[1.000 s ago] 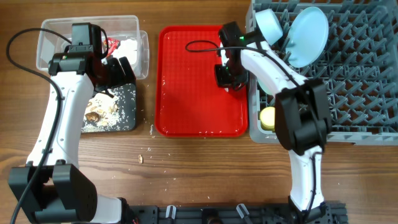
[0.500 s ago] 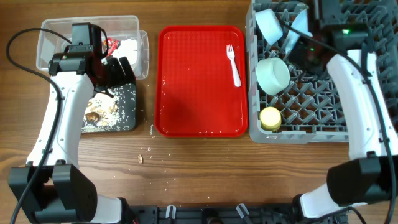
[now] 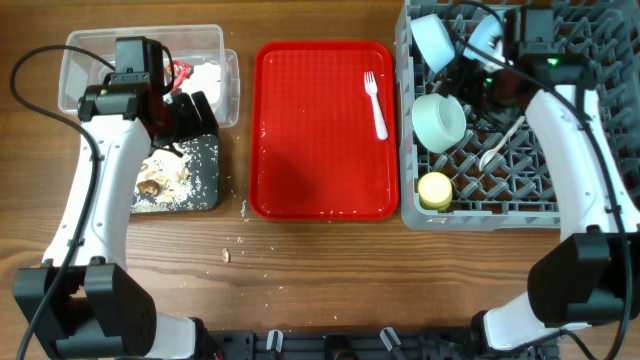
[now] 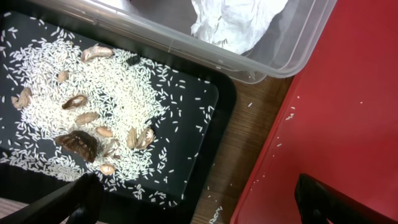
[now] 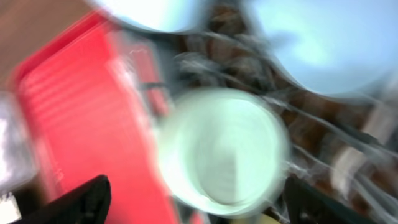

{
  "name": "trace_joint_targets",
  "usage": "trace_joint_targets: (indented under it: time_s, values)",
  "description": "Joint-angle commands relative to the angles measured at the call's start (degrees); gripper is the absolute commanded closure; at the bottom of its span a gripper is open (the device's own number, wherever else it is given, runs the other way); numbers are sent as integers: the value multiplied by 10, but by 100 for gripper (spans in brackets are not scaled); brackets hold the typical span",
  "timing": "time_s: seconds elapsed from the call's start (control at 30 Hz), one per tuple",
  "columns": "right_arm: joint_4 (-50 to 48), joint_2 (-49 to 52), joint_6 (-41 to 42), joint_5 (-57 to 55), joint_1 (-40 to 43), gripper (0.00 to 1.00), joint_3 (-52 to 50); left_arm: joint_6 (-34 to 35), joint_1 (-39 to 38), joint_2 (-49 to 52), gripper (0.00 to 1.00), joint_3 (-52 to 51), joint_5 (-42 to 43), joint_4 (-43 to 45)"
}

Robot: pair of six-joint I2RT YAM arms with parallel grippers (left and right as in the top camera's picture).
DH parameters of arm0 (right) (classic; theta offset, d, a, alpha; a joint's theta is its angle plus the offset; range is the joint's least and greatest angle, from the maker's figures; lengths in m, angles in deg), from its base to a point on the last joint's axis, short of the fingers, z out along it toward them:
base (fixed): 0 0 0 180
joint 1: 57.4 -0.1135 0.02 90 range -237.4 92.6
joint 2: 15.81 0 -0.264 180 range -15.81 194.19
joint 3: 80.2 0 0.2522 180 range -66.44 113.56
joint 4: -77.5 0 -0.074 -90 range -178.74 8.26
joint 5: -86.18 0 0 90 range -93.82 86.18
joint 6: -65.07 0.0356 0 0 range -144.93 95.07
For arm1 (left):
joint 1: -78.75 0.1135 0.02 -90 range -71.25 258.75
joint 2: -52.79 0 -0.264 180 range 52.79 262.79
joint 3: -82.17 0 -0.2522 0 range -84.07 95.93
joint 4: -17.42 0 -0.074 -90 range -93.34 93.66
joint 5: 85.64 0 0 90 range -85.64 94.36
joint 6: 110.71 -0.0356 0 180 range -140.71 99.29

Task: Sort waste into correct bins and load items into the dishwasher rack
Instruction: 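Grasp the white fork on the red tray with the right gripper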

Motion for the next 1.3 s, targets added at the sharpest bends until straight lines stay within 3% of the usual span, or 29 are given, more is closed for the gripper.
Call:
trace_joint_targets:
  time_s: [0.0,0.17,0.27,0.47,0.63,0.97,1.07,1.17,1.27]
  values:
    - [-50,-20,-83,30,-87,14,12,-1,2,-5,0,6,-4,0]
    - [-55,28,-79,-143,-213,21,82,-1,2,-5,0,6,-4,0]
    - [-17,96,-94,-155,-217,25,177,-1,2,-5,0,6,-4,0]
    - [102,325,-129,-155,-208,30,388,-1,2,-5,0,6,-4,0]
    - [108,415,-119,-111,-179,42,398,-1,2,-5,0,6,-4,0]
    - [101,504,-143,-103,-172,44,397,-1,2,-5,0,6,-4,0]
    - [101,507,-143,-103,-175,57,396,-1,2,-5,0,6,-4,0]
    - [105,506,-143,-103,-178,77,396,-1,2,-5,0,6,-4,0]
    - [108,506,-146,-103,-180,85,398,-1,2,-5,0,6,-4,0]
